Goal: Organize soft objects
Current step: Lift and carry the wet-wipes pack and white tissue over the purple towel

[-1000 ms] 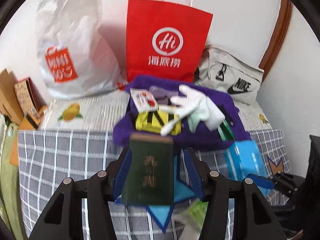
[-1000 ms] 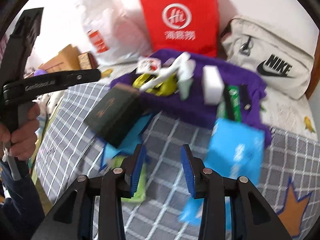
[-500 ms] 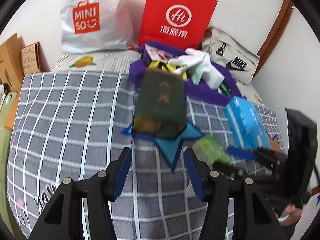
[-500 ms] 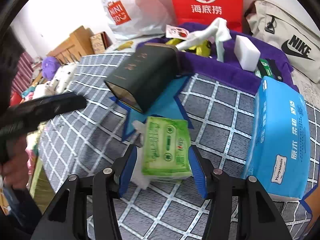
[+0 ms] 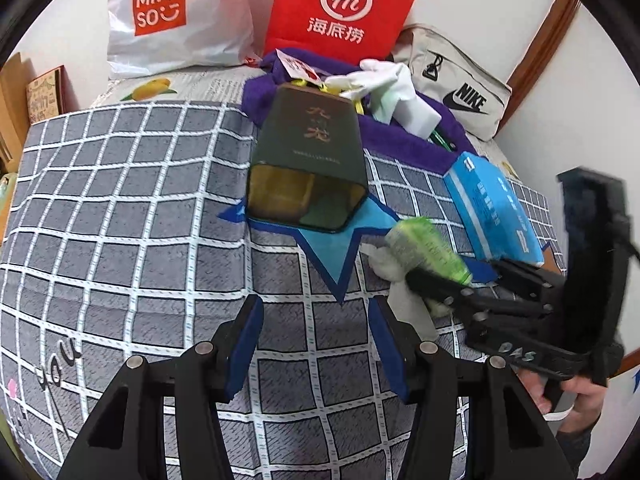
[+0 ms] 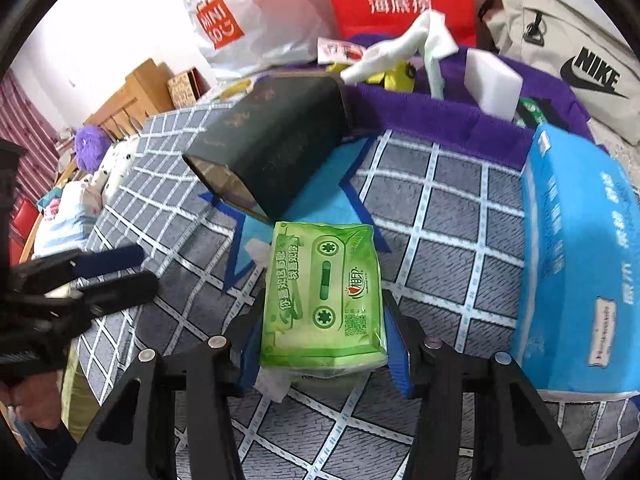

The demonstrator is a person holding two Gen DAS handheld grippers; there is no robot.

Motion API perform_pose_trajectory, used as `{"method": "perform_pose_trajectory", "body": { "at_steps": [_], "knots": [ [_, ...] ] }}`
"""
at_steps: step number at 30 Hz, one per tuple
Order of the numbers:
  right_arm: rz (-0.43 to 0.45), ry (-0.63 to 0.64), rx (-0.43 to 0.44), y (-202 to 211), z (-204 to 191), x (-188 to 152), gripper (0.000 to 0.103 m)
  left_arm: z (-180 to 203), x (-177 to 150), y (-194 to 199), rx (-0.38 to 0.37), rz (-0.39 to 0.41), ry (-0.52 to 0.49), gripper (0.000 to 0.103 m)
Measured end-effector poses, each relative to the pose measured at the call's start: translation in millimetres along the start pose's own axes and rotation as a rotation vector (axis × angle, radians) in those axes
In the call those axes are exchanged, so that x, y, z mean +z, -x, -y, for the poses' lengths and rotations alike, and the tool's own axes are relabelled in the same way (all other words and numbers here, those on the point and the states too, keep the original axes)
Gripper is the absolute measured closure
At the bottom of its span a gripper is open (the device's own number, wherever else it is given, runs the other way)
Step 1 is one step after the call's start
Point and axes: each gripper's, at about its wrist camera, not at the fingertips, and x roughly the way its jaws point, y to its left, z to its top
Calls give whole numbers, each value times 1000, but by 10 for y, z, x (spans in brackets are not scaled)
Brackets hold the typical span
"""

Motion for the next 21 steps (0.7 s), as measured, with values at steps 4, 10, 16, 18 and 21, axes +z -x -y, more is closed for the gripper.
{"method": "perform_pose_trajectory", "body": {
  "at_steps": [4, 10, 16, 18, 21],
  "knots": [
    [37, -16, -23, 184, 65, -15, 52, 99, -8, -94, -22, -14, -24, 51],
    [95, -24, -56, 567, 157, -142, 52, 433, -16, -306, -65, -47, -112, 51],
    [141, -52, -104, 906, 286, -357, 52, 651, -10, -524, -64, -68, -167, 47],
    [151, -70, -116, 974, 335, -424, 52, 711, 2, -549, -41, -48, -191, 47],
    [148, -101, -118, 1005, 403, -487, 51, 769, 21, -605, 4, -37, -219, 47]
  ]
}}
